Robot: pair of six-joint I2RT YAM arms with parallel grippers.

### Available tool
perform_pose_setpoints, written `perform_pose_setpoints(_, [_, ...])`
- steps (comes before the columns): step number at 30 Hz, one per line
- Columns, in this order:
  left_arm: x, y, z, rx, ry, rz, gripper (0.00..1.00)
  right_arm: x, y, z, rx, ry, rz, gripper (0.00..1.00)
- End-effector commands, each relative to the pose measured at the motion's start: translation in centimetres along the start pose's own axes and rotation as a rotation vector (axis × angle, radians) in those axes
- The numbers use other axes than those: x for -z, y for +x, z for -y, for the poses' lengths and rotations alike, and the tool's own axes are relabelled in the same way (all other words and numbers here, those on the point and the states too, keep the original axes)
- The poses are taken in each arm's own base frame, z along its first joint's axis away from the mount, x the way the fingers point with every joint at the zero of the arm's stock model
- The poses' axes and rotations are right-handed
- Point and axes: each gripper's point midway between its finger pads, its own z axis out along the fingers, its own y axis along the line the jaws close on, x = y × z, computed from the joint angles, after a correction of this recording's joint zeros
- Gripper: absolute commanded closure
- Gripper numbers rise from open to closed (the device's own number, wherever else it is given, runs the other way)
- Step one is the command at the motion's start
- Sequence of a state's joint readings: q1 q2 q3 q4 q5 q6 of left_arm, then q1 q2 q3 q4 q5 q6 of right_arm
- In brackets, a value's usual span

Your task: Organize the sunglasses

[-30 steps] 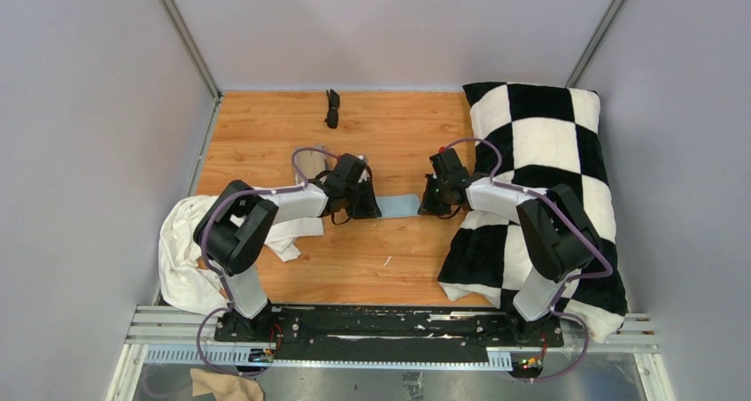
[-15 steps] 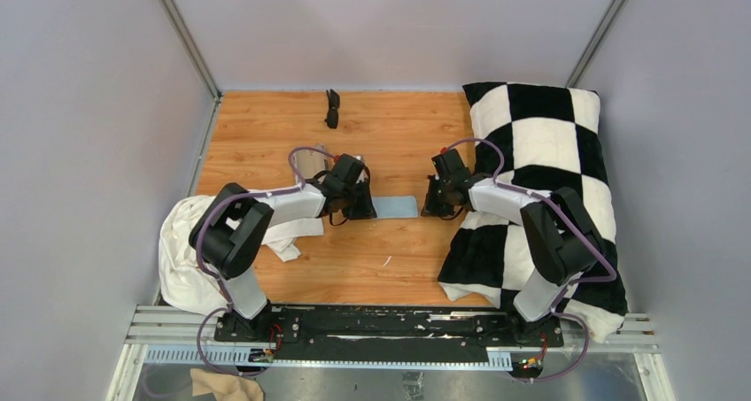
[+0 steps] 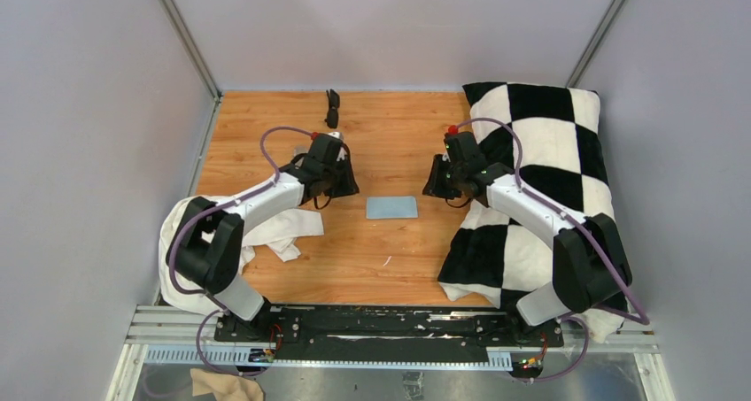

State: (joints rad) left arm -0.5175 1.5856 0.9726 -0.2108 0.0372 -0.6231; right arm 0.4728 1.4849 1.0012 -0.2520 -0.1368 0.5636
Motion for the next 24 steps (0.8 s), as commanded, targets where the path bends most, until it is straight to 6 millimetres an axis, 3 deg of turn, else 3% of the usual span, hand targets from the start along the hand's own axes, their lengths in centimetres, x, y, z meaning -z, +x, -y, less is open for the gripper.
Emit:
perform_pose_setpoints(1, [1.7, -3.9, -3.2, 0.017, -0.086, 0.06, 0.66, 1.2, 0.7, 2.3, -0.006, 0.064, -0.013, 0.75])
perform_pose_setpoints(7, [2.9, -8.5, -7.4, 0.103, -0.184, 0.161, 0.62, 2.6, 1.0, 3.3, -0.007, 0.091, 0.02, 0.74])
perform_pose_setpoints(12, [1.2, -10.6, -9.4, 0.15, -0.211, 0.156, 0.62, 2.7, 1.1, 3.4, -0.009, 0.09, 0.015, 0.74])
perform_pose_setpoints(17, [-1.2, -10.6, -9.0, 0.153, -0.152, 0.068, 0.63, 3.2, 1.1, 3.6, -0.004, 0.097, 0.025, 0.74])
perform_pose_setpoints(24, [-4.1, -9.0, -7.8, 0.123, -0.054, -0.05, 0.63, 2.9, 1.7, 3.9, -0.006, 0.105, 0.007, 0.74])
